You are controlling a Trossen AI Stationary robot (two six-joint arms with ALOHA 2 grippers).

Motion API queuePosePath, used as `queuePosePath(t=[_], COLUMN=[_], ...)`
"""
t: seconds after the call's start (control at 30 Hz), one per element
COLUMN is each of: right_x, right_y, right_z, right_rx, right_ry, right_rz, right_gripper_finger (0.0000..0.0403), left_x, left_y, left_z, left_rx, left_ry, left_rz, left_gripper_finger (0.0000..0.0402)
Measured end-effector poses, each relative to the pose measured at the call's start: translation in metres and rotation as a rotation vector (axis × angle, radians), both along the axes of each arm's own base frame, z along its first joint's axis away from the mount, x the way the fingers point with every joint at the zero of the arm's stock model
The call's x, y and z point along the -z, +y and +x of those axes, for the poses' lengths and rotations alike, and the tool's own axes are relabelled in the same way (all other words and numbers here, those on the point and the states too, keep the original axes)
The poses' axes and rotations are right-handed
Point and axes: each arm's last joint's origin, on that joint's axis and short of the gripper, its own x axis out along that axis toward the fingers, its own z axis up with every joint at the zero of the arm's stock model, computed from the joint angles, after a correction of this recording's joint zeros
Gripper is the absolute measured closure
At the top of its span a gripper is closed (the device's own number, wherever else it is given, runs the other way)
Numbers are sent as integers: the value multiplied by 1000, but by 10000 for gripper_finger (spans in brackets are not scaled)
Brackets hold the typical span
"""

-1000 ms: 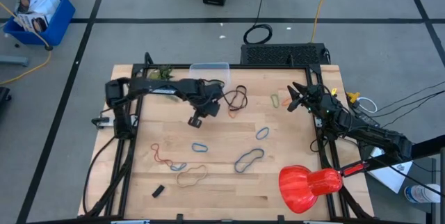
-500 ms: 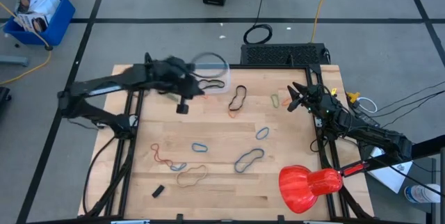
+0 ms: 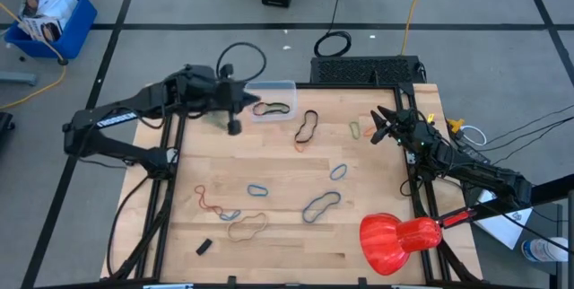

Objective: Pick and place rubber bands into bin
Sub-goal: Put the left orange rubber band into the transparent bin

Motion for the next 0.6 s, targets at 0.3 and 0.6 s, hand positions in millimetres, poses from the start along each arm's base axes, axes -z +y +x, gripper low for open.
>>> queuePosePath(t=[0.3,0.6], right_x=[0,0], right_y=[0,0], right_z=[0,0], right_rx=[0,0], right_ry=[1,4], right_rz=[1,2], right_gripper_finger=[261,261], left_x=[31,105], left_y=[51,115], left_z=[35,63], left_rx=[-351,-560], left_ry=[-57,74], left_rz=[-225,-463], left_gripper_finger=[397,398])
